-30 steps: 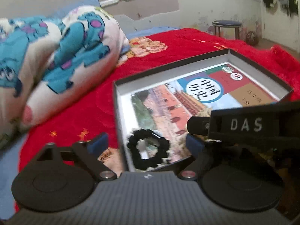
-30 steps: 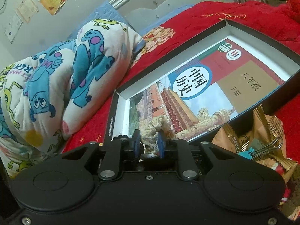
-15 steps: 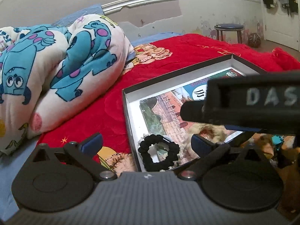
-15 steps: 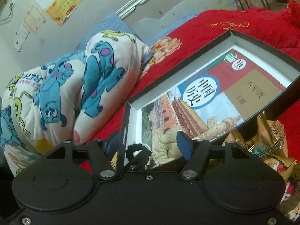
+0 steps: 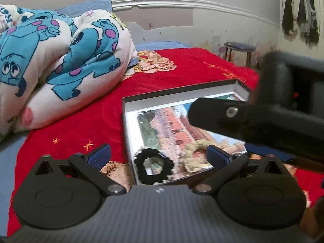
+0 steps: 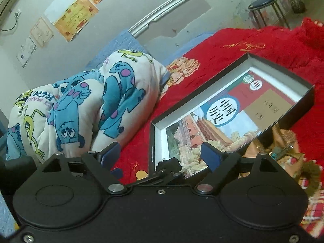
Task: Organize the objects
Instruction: 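Withdraw both open tools from the box back toward the pile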
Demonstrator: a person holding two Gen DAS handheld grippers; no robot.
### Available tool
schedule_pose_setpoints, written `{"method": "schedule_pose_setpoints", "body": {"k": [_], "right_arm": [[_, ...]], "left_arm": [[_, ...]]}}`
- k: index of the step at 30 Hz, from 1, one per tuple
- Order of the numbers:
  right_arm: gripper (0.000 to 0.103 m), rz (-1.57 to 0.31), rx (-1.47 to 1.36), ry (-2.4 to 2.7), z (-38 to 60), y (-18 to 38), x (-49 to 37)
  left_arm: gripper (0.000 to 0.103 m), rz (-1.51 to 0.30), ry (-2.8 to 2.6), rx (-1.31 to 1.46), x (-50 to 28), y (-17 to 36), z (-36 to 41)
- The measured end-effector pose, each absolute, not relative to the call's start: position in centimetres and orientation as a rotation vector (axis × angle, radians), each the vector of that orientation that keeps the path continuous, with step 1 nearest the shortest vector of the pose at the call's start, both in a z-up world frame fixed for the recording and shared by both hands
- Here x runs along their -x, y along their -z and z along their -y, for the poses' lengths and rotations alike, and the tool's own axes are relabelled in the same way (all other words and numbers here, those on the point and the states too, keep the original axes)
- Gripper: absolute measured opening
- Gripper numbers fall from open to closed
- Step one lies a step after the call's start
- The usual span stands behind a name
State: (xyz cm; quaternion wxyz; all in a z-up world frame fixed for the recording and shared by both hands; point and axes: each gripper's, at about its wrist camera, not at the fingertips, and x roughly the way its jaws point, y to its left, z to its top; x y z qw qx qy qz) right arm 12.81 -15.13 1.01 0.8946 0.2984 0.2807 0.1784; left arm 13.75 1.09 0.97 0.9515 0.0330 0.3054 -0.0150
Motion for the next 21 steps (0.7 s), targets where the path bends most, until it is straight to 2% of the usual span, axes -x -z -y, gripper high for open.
{"method": "schedule_pose_setpoints", "body": {"k": [7, 15, 21], "right_arm": [[0.089, -0.563, -0.612, -0.284, 15.9, -3.4, -10.0], [0.089, -0.558, -0.570, -0.245, 16.6, -5.8, -7.5], [0.088, -0.534, -0.547, -0.218, 18.8, -7.8, -5.4]], "left_arm": [[0.103, -0.559, 0.064, -0.062, -11.7, -2.6, -0.4], [0.103, -0.568, 0.132, 0.011, -9.7, -3.2, 0.2], [0.103, -0.491, 0.213, -0.015, -7.7, -4.3, 1.1]]}}
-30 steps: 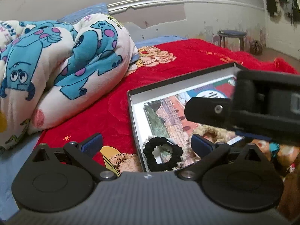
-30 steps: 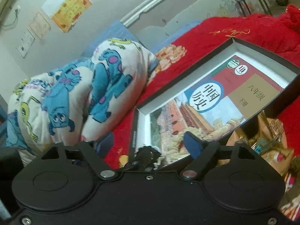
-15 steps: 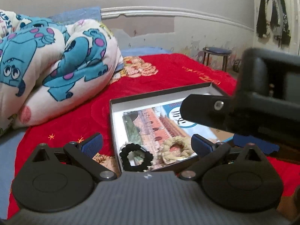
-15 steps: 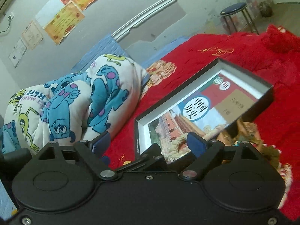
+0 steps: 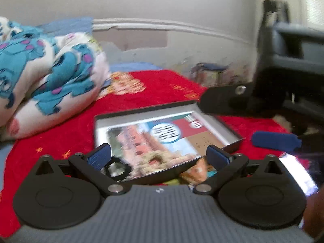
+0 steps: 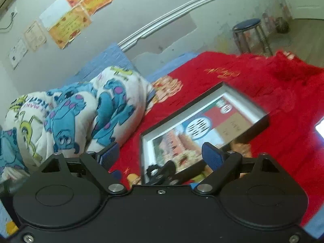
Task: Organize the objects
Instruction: 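Withdraw both open tools from the box back toward the pile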
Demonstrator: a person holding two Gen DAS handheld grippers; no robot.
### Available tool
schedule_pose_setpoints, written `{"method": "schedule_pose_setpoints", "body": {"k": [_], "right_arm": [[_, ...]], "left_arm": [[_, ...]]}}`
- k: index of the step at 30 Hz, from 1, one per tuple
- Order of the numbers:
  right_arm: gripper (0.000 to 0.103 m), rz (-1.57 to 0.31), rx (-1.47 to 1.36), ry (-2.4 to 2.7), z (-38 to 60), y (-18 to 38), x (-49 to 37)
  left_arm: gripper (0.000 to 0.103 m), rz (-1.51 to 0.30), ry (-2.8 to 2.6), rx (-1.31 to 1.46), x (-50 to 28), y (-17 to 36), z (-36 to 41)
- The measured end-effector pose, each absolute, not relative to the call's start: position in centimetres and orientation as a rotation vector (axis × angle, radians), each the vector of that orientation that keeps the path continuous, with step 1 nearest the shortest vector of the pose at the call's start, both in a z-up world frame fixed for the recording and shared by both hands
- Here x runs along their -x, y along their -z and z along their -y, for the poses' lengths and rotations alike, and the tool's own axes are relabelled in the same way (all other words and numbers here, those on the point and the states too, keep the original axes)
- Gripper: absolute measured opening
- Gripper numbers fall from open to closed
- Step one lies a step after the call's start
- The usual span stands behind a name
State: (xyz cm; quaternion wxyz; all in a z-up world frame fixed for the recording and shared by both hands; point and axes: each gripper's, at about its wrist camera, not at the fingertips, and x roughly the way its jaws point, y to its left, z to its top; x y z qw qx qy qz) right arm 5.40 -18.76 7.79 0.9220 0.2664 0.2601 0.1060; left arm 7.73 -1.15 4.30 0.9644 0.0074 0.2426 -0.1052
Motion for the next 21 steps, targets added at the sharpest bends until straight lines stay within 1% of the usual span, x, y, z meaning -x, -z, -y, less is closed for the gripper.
{"method": "schedule_pose_setpoints", "body": {"k": [4, 8, 13, 17, 21], "right_arm": [[0.088, -0.554, -0.546, -0.098, 21.4, -8.7, -4.6], [0.088, -0.525, -0.578, 0.001, 24.0, -8.5, -3.3], [0.088, -0.519, -0.586, 0.064, 25.8, -6.6, -2.2], [0.088, -0.563, -0.565, 0.038, 26.7, -4.3, -1.8], [0.081, -0.614, -0.583, 0.037, 27.2, -1.8, -2.5]], "left_arm": [[0.103, -0.435, 0.236, -0.009, -7.3, -4.7, 1.3], [0.103, -0.483, 0.234, 0.008, -8.1, -4.1, 1.1], [0.102, -0.550, 0.276, 0.104, -8.1, -3.5, 1.1], [0.102, -0.564, 0.331, 0.186, -7.0, -2.8, 1.8], [0.098, -0.589, 0.321, 0.160, -6.8, -1.2, 3.3]]}}
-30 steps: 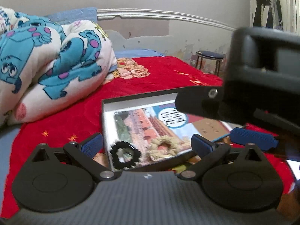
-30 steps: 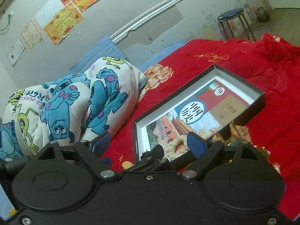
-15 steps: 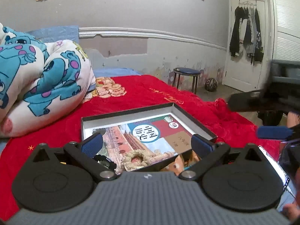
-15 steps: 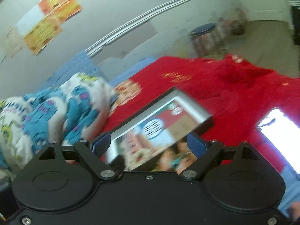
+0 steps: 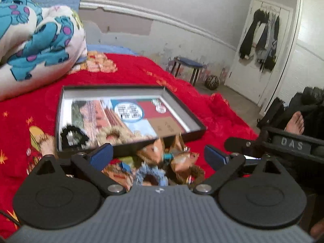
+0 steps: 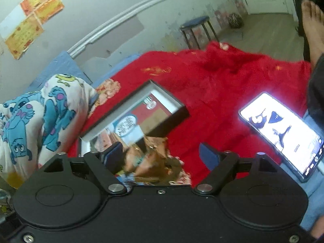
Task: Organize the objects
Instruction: 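Withdraw both open tools from the box back toward the pile, then grasp the blue crocheted scrunchie with the left tool while the right tool grasps the brown braided scrunchie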
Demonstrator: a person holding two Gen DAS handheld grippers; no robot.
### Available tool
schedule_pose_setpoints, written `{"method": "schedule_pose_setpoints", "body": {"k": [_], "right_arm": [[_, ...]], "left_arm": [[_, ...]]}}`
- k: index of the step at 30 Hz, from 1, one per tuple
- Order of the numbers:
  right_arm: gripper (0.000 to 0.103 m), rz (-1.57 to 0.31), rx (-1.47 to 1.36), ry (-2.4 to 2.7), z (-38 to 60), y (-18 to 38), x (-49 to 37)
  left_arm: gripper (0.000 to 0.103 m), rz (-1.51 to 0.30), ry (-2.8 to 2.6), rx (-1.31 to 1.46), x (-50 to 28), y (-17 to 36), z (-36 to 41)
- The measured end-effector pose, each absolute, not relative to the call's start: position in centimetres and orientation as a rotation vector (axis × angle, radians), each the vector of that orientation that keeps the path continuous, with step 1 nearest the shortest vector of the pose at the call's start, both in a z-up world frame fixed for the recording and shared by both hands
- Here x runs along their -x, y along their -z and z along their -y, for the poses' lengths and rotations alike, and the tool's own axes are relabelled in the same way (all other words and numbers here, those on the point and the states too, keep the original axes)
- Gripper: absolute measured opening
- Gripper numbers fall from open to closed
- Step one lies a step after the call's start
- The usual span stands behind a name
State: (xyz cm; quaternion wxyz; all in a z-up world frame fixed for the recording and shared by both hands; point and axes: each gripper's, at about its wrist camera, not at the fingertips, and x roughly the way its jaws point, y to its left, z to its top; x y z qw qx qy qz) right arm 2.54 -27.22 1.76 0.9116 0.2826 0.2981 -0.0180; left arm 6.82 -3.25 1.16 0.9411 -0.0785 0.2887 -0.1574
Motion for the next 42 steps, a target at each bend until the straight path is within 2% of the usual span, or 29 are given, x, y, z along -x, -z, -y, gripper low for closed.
{"method": "schedule_pose_setpoints", "body": {"k": [7, 14, 17, 21, 26, 32, 34, 38, 42], "right_arm": [[0.075, -0.650, -0.620, 0.012, 27.8, 1.6, -4.1], [0.062, -0.686, -0.673, -0.022, 27.0, 4.6, -5.0], [0.061, -0.672, -0.639, -0.017, 26.1, 5.0, -4.9], [0.043, -0.650, -0.632, 0.013, 26.1, 5.2, -4.7], [0.038, -0.652, -0.605, 0.010, 26.0, 5.8, -4.9], [0.016, -0.668, -0.664, 0.036, 26.0, 7.7, -5.9], [0.016, -0.655, -0.657, 0.039, 25.8, 8.0, -5.9], [0.014, -0.636, -0.652, 0.052, 25.6, 8.2, -5.6], [0.012, -0.623, -0.677, 0.065, 25.6, 8.3, -5.4]], "left_arm": [[0.086, -0.719, 0.275, 0.169, -8.1, 2.7, 4.4], [0.071, -0.775, 0.266, 0.110, -8.2, 4.3, 5.7], [0.067, -0.775, 0.244, 0.045, -8.1, 4.7, 6.5], [0.057, -0.783, 0.217, 0.018, -8.3, 5.3, 6.7], [0.054, -0.774, 0.218, 0.007, -8.5, 5.5, 6.9], [0.050, -0.761, 0.213, 0.042, -8.4, 5.6, 6.7], [0.049, -0.755, 0.209, 0.041, -8.3, 5.8, 6.7], [0.025, -0.748, 0.199, 0.001, -8.2, 5.7, 7.1], [0.021, -0.767, 0.209, 0.016, -8.4, 5.5, 6.8]]}}
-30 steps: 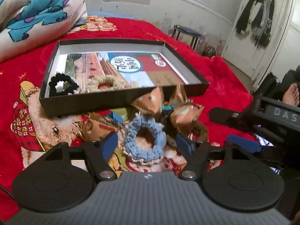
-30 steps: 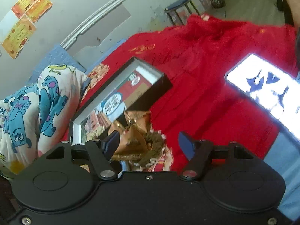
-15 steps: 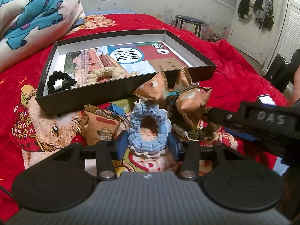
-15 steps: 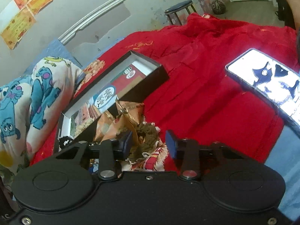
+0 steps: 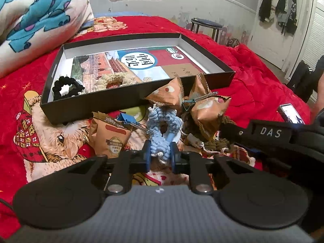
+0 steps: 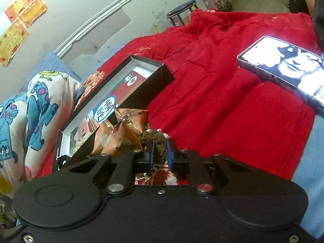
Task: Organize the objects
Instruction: 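Grasp the blue crocheted scrunchie with the left tool while the right tool grasps the brown braided scrunchie, then lift both scrunchies from the pile and carry them toward the box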
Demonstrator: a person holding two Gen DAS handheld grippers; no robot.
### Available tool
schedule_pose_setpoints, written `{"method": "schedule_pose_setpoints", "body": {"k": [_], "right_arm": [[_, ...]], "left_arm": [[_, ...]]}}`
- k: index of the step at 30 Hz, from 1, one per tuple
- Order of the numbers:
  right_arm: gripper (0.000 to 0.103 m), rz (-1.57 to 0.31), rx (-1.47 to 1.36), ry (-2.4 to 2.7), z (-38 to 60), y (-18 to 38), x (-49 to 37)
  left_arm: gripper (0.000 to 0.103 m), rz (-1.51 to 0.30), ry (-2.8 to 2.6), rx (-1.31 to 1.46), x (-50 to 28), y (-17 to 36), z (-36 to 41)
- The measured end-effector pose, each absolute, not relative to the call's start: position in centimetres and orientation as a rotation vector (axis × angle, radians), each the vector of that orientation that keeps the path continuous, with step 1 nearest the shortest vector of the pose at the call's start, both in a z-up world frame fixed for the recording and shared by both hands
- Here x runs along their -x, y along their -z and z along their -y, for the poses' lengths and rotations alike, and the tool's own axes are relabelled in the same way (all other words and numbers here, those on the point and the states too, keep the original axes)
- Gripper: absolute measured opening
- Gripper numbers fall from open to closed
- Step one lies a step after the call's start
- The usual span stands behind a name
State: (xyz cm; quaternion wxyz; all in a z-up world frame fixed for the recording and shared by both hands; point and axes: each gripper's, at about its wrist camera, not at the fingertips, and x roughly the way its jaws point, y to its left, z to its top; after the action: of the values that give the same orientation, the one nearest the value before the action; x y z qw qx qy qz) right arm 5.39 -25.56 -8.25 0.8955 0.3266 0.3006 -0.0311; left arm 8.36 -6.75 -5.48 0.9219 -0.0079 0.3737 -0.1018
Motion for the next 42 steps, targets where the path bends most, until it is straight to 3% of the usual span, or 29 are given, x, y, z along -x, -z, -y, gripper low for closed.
{"method": "schedule_pose_setpoints", "body": {"k": [16, 42], "right_arm": [[0.010, -0.598, -0.711, 0.074, 25.5, 7.5, -4.7], [0.010, -0.501, -0.632, 0.087, 24.1, 1.5, -1.6]], "left_arm": [[0.021, -0.747, 0.265, -0.046, -7.1, 4.7, 7.8], [0.020, -0.588, 0.296, -0.035, -3.9, 0.9, 8.0]]}}
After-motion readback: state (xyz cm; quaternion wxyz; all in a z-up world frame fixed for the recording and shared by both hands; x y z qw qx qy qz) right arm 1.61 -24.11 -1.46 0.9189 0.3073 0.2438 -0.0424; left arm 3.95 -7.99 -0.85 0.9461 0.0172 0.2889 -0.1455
